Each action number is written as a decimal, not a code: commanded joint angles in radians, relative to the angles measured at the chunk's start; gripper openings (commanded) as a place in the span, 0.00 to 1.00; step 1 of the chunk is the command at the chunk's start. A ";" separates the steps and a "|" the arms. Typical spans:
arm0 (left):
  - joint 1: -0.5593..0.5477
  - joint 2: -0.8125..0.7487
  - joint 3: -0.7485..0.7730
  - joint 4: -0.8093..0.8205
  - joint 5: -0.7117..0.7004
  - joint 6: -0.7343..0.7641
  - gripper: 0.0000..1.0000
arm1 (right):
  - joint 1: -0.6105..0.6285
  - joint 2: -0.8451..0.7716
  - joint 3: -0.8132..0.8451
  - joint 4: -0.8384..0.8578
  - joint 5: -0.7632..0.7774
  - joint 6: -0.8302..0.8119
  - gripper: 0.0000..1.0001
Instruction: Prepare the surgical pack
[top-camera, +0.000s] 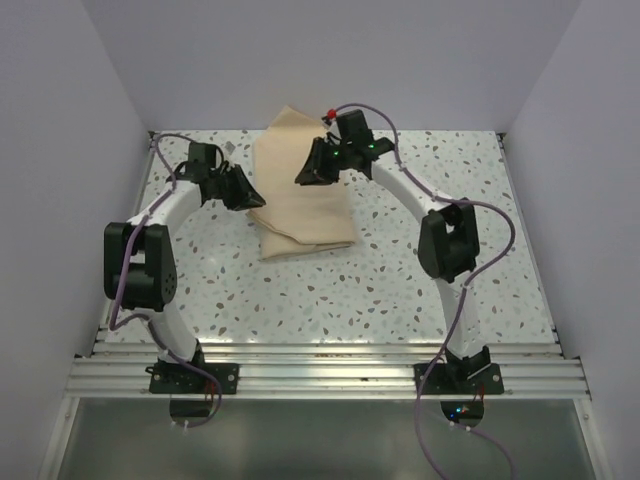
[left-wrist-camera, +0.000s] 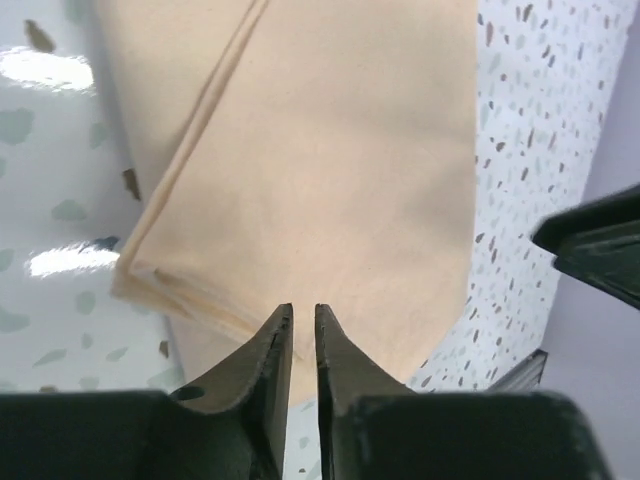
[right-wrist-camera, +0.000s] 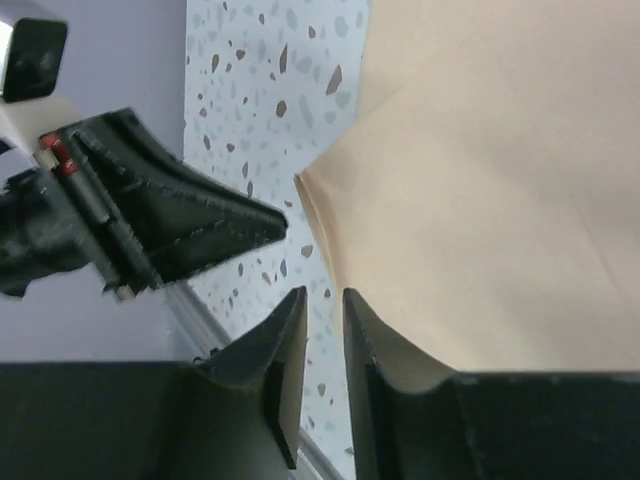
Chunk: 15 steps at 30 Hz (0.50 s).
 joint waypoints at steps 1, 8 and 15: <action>-0.009 0.062 0.047 0.147 0.172 -0.051 0.17 | -0.053 -0.143 -0.186 0.071 -0.289 -0.055 0.23; -0.021 0.183 0.083 0.115 0.153 -0.070 0.09 | -0.038 -0.146 -0.430 0.257 -0.573 -0.009 0.00; -0.021 0.219 0.041 0.103 0.131 -0.053 0.08 | -0.022 -0.101 -0.519 0.184 -0.578 -0.098 0.00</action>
